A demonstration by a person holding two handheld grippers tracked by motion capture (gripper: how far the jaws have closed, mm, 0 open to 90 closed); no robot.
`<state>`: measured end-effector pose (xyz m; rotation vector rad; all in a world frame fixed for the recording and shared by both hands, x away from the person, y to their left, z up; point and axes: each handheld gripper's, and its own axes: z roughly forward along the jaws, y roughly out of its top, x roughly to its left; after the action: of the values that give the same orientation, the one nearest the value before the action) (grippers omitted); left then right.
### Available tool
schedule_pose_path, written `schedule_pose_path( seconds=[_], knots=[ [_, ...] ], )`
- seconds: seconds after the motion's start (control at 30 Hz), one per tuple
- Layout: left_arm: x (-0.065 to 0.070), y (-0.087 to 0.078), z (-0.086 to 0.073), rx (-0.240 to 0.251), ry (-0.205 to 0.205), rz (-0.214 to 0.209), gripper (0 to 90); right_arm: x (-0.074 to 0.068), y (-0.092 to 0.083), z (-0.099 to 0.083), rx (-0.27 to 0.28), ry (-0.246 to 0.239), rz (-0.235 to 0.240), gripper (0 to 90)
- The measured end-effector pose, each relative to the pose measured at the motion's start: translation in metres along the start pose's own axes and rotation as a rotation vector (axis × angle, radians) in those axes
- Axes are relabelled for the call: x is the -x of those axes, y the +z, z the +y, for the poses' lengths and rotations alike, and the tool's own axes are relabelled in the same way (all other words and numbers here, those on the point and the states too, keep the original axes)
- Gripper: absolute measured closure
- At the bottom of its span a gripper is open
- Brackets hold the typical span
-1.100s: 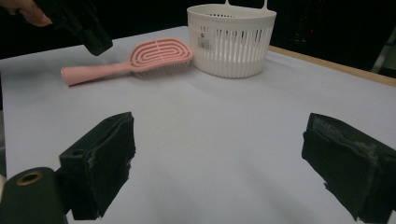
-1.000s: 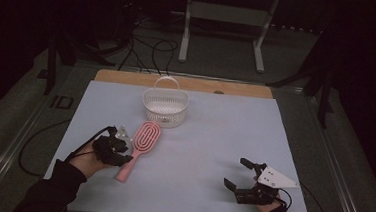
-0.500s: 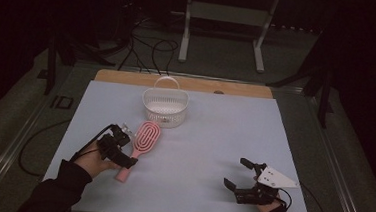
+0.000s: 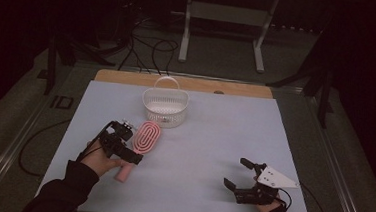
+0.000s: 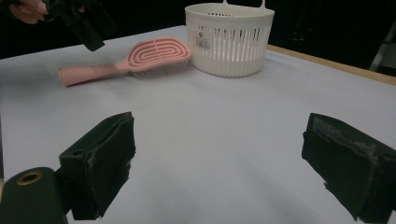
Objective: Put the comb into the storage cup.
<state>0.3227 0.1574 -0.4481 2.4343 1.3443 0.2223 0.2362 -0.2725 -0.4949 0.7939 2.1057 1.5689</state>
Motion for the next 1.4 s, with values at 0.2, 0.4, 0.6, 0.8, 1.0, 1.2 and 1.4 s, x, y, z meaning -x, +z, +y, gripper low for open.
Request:
schedule_pose_path(
  seconds=[0.2,0.4,0.6,0.8,1.0,1.2,1.4],
  knots=[
    [0.004,0.003,0.005,-0.028,-0.025,-0.001,0.6,0.000,0.000,0.000,0.001,0.001,0.000,9.3],
    [0.010,0.009,0.009,-0.066,-0.026,0.017,1.3,0.000,0.000,0.000,0.000,0.002,0.001,9.3],
    [0.009,0.011,0.011,-0.063,-0.048,0.045,12.8,-0.001,0.000,0.000,0.001,0.003,0.002,9.2],
    [0.008,0.016,0.009,-0.095,-0.060,0.054,21.1,-0.001,0.000,0.000,0.001,0.002,0.000,9.3],
    [0.008,0.023,0.008,-0.122,-0.058,0.057,30.9,-0.001,0.000,0.000,0.002,-0.001,0.001,9.3],
    [0.008,0.032,0.008,-0.142,-0.065,0.056,40.3,-0.001,-0.001,0.000,0.002,-0.002,-0.002,9.3],
    [0.006,0.038,0.007,-0.144,-0.082,0.048,49.3,-0.001,-0.001,0.000,0.005,-0.002,-0.003,9.3]
  ],
)
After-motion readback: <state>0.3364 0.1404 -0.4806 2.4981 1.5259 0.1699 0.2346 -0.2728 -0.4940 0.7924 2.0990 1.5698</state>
